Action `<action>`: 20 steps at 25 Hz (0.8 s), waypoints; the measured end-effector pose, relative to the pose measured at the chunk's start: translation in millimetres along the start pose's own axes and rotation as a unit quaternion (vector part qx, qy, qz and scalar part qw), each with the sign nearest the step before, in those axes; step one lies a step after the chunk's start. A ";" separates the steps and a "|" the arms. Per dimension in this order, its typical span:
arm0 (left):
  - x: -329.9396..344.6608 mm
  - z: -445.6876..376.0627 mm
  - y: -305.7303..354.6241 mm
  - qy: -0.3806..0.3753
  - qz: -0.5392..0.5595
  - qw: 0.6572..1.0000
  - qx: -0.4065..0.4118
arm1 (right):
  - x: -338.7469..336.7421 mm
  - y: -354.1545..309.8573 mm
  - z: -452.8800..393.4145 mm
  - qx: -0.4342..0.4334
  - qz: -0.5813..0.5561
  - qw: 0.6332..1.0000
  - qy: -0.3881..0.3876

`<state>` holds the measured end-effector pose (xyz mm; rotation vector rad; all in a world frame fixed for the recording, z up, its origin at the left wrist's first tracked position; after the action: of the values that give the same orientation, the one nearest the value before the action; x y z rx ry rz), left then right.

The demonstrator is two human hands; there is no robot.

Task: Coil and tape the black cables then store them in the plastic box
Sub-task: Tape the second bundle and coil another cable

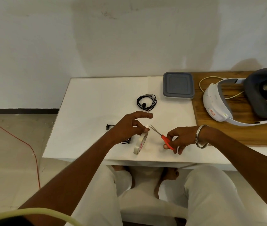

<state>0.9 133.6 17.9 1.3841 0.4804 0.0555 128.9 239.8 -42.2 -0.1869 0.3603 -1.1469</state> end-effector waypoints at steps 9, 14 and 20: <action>8.7 -2.0 1.4 -0.039 0.000 0.999 0.004 | -5.6 -15.6 3.2 -0.023 0.079 0.996 0.028; 9.8 -2.2 0.0 -0.043 -0.001 0.999 0.002 | -9.2 -21.2 6.0 -0.040 0.120 0.990 0.059; 10.9 -2.2 0.2 -0.046 -0.002 0.999 -0.001 | -11.7 -28.8 7.5 -0.065 0.152 0.982 0.086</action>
<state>10.0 139.0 14.7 1.3783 0.4059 -0.0109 102.8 238.6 -23.7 -0.1422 0.5975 -0.8394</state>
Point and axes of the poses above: each hand's wrist, its own z-axis away from the middle knuckle, its own x-axis out of the palm, y = z × x, the point moved 9 cm from there along -z, towards the middle knuckle, and after that the axes turned 14 degrees about x, right-handed, at the moved point
